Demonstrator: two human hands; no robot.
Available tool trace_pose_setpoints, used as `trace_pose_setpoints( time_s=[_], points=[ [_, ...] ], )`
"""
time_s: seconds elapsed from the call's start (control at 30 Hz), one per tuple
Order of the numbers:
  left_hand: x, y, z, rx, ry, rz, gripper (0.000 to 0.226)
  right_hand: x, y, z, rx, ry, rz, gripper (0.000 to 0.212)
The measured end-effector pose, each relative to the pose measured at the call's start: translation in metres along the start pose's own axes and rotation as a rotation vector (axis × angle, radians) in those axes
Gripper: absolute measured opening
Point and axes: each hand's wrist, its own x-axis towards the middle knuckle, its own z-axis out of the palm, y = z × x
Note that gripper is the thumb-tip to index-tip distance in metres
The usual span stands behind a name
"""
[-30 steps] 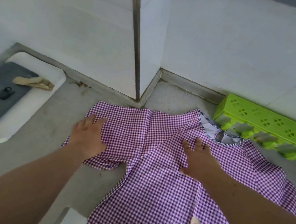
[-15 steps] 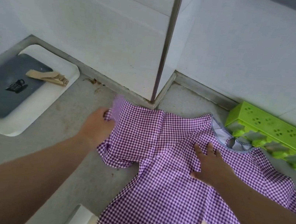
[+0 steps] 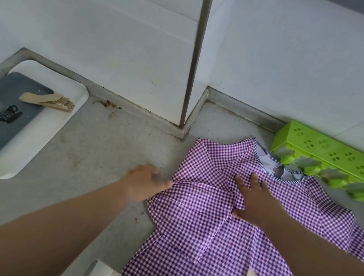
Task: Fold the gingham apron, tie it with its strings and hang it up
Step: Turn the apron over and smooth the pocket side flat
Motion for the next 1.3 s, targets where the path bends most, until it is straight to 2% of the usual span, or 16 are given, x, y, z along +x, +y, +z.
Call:
trace_pose_setpoints(
  time_s=[0.1, 0.17, 0.23, 0.33, 0.47, 0.6, 0.7, 0.77, 0.83, 0.9, 0.93, 1.0, 1.07, 1.1, 1.17, 1.3],
  points=[
    [-0.006, 0.013, 0.008, -0.031, -0.133, 0.085, 0.095, -0.001, 0.000, 0.001, 0.007, 0.011, 0.001, 0.117],
    [-0.011, 0.022, 0.012, 0.093, -0.189, 0.097, 0.082, -0.001, 0.001, 0.000, 0.004, 0.009, -0.002, 0.116],
    [-0.013, 0.026, 0.017, 0.288, -0.130, 0.125, 0.060, -0.002, 0.003, 0.001, 0.010, 0.013, -0.004, 0.114],
    [-0.016, 0.026, 0.012, 0.313, -0.127, 0.172, 0.030, -0.003, 0.005, 0.003, 0.040, 0.037, -0.008, 0.114],
    [-0.036, 0.048, -0.007, 0.072, -0.279, 0.189, 0.032, -0.009, 0.014, 0.004, 0.194, 0.118, -0.036, 0.099],
    [-0.064, 0.091, -0.014, -0.225, -0.276, 0.281, 0.024, -0.022, 0.024, -0.004, 0.340, 0.227, 0.044, 0.055],
    [-0.082, 0.130, -0.009, -0.451, -0.281, 0.350, 0.023, -0.032, 0.034, 0.000, 0.291, 0.197, 0.136, 0.040],
    [-0.093, 0.157, 0.005, -0.614, -0.394, 0.384, 0.029, -0.035, 0.045, 0.000, 0.352, 0.175, 0.133, 0.036],
    [-0.102, 0.177, 0.020, -0.673, -0.611, 0.424, 0.028, -0.031, 0.055, -0.003, 0.479, 0.079, 0.166, 0.031],
    [-0.106, 0.190, 0.037, -0.521, -0.751, 0.489, 0.029, -0.030, 0.067, -0.003, 0.591, 0.012, 0.190, 0.038],
    [-0.106, 0.195, 0.045, -0.375, -0.706, 0.534, 0.033, -0.028, 0.077, 0.000, 0.669, -0.014, 0.180, 0.052],
    [-0.097, 0.195, 0.057, 0.013, -0.420, 0.611, 0.038, -0.027, 0.092, 0.007, 0.994, -0.043, 0.174, 0.082],
    [-0.077, 0.180, 0.062, 0.371, -0.156, 0.665, 0.036, -0.031, 0.093, 0.005, 1.100, -0.110, 0.110, 0.063],
    [-0.068, 0.171, 0.065, 0.530, -0.114, 0.684, 0.038, -0.030, 0.094, 0.004, 1.075, -0.118, 0.080, 0.052],
    [-0.056, 0.156, 0.073, 0.757, -0.134, 0.695, 0.050, -0.033, 0.096, 0.005, 0.958, -0.126, 0.065, 0.058],
    [-0.052, 0.152, 0.090, 0.926, -0.163, 0.748, 0.062, -0.052, 0.091, 0.018, 0.380, -0.008, -0.049, 0.058]
  ],
)
